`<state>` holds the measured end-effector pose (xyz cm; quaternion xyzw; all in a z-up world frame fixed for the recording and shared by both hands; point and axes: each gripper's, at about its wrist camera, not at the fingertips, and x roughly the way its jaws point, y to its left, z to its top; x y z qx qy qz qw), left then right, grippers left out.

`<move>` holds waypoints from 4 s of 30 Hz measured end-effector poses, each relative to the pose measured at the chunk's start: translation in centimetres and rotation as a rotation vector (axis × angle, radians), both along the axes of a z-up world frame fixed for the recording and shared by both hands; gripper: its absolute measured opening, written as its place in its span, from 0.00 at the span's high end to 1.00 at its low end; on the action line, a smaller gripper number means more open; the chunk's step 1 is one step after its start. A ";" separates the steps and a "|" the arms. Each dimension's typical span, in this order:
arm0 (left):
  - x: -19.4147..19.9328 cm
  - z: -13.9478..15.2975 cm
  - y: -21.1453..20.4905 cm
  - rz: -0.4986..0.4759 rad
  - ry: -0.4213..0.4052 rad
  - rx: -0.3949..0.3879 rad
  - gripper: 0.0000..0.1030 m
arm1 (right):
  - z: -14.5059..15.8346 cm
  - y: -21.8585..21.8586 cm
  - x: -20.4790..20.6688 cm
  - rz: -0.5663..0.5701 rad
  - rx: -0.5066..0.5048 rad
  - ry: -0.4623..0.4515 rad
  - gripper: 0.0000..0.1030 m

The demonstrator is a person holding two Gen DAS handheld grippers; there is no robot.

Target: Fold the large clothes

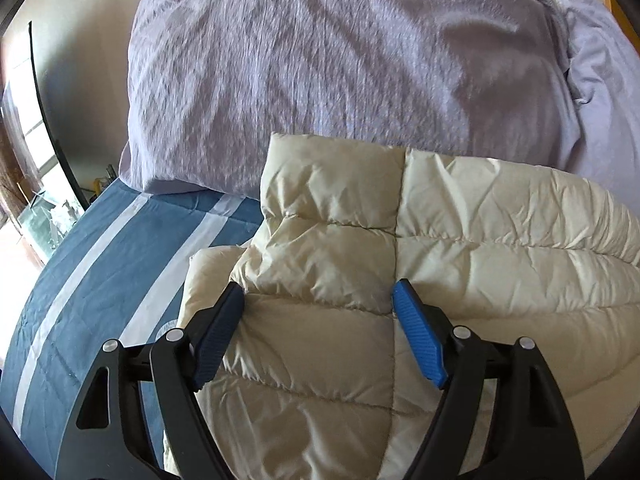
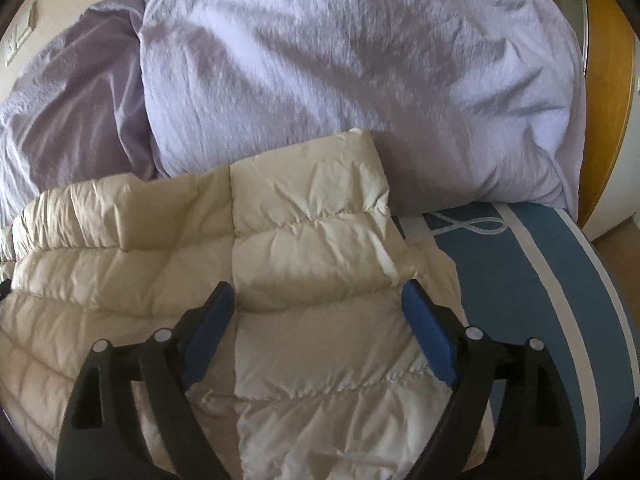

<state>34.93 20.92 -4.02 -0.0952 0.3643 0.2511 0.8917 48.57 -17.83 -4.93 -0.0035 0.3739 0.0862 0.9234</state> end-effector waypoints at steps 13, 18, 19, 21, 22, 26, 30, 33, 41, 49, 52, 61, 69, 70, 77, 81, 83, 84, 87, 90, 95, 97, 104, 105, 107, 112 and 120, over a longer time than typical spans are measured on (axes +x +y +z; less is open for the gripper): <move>1.2 -1.8 1.4 0.035 0.026 -0.014 0.22 | -1.9 0.5 1.6 -0.006 -0.056 0.033 0.07; 1.4 -2.3 1.6 0.042 0.037 -0.025 0.20 | -2.4 0.4 2.4 -0.009 -0.074 0.067 0.05; 1.4 -2.4 1.7 0.044 0.038 -0.030 0.19 | -2.5 0.4 2.6 -0.009 -0.078 0.075 0.04; 1.6 -2.7 1.9 0.046 0.043 -0.039 0.18 | -2.7 0.4 2.7 -0.008 -0.081 0.085 0.03; 1.6 -2.8 2.0 0.047 0.044 -0.045 0.18 | -2.8 0.3 2.8 -0.009 -0.082 0.089 0.03; 1.9 -3.3 2.5 0.048 0.056 -0.066 0.15 | -3.1 0.1 3.2 -0.008 -0.085 0.106 0.02; 2.2 -3.6 2.9 0.048 0.067 -0.076 0.14 | -3.1 0.5 3.2 -0.005 -0.093 0.119 0.02; 2.3 -3.8 3.3 0.047 0.074 -0.083 0.13 | -3.2 0.5 3.4 -0.005 -0.093 0.133 0.02; 2.7 -4.2 3.5 0.045 0.086 -0.094 0.12 | -3.3 0.9 4.1 -0.001 -0.106 0.163 0.02; 2.8 -4.5 3.8 0.044 0.084 -0.099 0.12 | -3.3 0.8 4.2 -0.001 -0.101 0.167 0.02; 2.7 -4.5 3.8 0.045 0.082 -0.100 0.12 | -3.3 0.9 4.4 -0.002 -0.097 0.165 0.02; 2.2 -3.6 3.1 0.052 0.089 -0.082 0.13 | -1.7 0.3 2.7 -0.026 -0.099 0.112 0.03; 0.8 0.5 -0.8 0.054 0.015 -0.069 0.13 | 3.4 4.4 0.3 0.076 0.011 0.057 0.02; 1.0 1.0 -1.6 0.044 0.001 -0.067 0.13 | 3.7 5.3 0.2 0.095 0.017 0.058 0.02; 4.9 0.8 -7.6 -0.045 0.023 0.011 0.13 | 3.3 11.3 0.1 0.152 0.000 0.049 0.02; 6.5 -0.8 -8.8 -0.031 0.058 0.123 0.12 | 2.3 12.5 1.2 0.137 -0.052 0.052 0.02; 6.9 -1.4 -8.4 -0.023 0.057 0.129 0.12 | 1.5 12.4 2.0 0.130 -0.041 0.078 0.02; 7.0 -1.6 -8.3 -0.020 0.057 0.122 0.12 | 1.2 12.4 2.3 0.128 -0.030 0.091 0.02; 7.5 -2.2 -7.7 -0.007 0.063 0.093 0.12 | 0.2 12.2 2.8 0.124 -0.014 0.123 0.02; 7.5 -2.6 -7.1 0.002 0.068 0.087 0.12 | -0.4 12.4 3.3 0.126 -0.018 0.146 0.02; 8.2 -3.0 -7.0 0.016 0.101 0.102 0.12 | -0.9 13.1 3.7 0.127 -0.065 0.158 0.02; 8.4 -3.1 -7.1 0.020 0.113 0.104 0.11 | -1.3 13.7 3.9 0.125 -0.083 0.162 0.02; 9.9 -3.5 -7.1 0.038 0.153 0.101 0.10 | -2.4 15.1 5.2 0.117 -0.111 0.177 0.02; 9.9 -3.5 -7.1 0.039 0.152 0.099 0.10 | -2.3 15.1 5.2 0.114 -0.108 0.174 0.02; 9.7 -3.2 -7.3 0.037 0.145 0.100 0.10 | -1.8 14.9 5.1 0.116 -0.091 0.174 0.02; 7.6 -1.4 -8.4 0.039 0.101 0.095 0.11 | 1.0 12.9 3.2 0.122 -0.010 0.122 0.02; 9.3 0.5 -12.3 0.027 0.054 0.133 0.10 | 3.1 14.4 3.2 0.100 -0.013 0.042 0.04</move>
